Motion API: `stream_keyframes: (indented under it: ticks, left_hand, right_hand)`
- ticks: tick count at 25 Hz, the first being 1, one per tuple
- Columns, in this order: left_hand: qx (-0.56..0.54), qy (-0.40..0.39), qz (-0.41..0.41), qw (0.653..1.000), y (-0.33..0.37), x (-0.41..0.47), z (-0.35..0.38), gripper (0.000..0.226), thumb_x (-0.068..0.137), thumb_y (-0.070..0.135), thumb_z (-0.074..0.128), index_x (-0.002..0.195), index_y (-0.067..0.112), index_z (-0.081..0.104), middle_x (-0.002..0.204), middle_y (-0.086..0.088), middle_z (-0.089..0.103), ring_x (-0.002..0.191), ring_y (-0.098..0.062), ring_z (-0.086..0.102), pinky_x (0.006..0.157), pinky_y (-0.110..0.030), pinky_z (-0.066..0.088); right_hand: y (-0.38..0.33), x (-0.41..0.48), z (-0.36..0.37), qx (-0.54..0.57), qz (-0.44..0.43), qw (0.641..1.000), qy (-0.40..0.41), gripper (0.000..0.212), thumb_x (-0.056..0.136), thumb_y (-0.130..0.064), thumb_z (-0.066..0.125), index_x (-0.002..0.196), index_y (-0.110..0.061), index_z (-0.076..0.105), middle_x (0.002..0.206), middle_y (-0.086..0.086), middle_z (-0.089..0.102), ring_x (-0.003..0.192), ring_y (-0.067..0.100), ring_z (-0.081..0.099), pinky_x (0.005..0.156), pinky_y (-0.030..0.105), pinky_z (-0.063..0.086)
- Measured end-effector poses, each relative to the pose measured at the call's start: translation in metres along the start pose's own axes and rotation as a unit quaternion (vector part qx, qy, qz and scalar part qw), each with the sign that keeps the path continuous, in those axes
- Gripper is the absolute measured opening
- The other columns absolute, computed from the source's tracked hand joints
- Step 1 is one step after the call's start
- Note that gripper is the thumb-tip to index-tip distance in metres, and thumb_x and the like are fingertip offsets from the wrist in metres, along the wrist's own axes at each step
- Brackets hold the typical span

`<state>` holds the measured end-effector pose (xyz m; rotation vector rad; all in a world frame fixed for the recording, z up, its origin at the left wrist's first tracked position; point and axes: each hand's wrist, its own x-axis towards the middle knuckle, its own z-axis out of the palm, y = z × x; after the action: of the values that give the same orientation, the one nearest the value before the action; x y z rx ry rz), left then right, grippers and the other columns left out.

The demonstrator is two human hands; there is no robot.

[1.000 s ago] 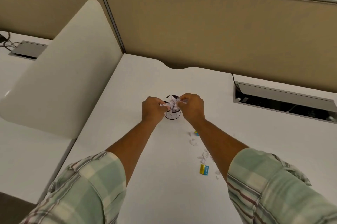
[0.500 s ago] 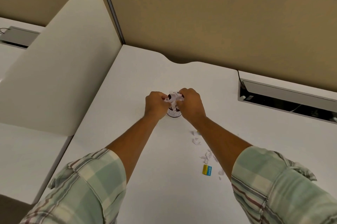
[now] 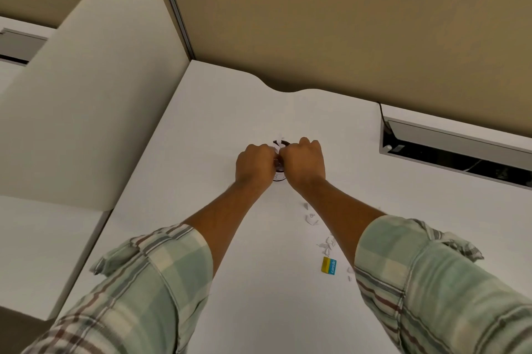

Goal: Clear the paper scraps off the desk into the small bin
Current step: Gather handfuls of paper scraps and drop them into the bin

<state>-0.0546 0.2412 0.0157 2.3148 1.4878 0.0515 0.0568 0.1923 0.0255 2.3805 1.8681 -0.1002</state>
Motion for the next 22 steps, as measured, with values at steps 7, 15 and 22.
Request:
stream_keyframes:
  ticks: [7, 15, 22]
  left_hand:
    - [0.017, -0.058, -0.015, 0.998, 0.010, 0.014, 0.001, 0.013, 0.090, 0.027, 0.062, 0.091, 0.018, 0.072, 0.086, -0.003, 0.072, 0.077, -0.025, 0.067, 0.064, -0.031, 0.049]
    - [-0.217, 0.025, -0.037, 0.975, -0.012, 0.006, -0.001, 0.031, 0.071, 0.022, 0.089, 0.087, 0.018, 0.062, 0.091, 0.001, 0.064, 0.082, -0.017, 0.063, 0.067, -0.035, 0.057]
    - [-0.344, -0.053, -0.113, 0.931, -0.033, -0.001, 0.005, 0.069, 0.069, 0.026, 0.091, 0.126, 0.023, 0.053, 0.118, -0.006, 0.060, 0.103, -0.022, 0.063, 0.079, -0.027, 0.050]
  right_hand:
    - [0.004, 0.006, 0.004, 0.068, 0.022, 0.997, -0.039, 0.021, 0.091, -0.015, 0.054, 0.074, -0.026, 0.060, 0.067, -0.006, 0.055, 0.082, 0.021, 0.045, 0.075, 0.035, 0.029]
    - [0.019, 0.003, 0.015, 0.150, 0.057, 0.985, 0.059, 0.030, 0.098, -0.034, 0.051, 0.120, -0.024, 0.069, 0.128, 0.003, 0.063, 0.113, 0.025, 0.057, 0.091, 0.042, 0.040]
    - [0.007, -0.022, 0.034, 0.081, -0.151, 0.982, 0.080, 0.049, 0.101, -0.032, 0.031, 0.135, -0.006, 0.056, 0.141, 0.013, 0.057, 0.134, 0.030, 0.050, 0.111, 0.044, 0.038]
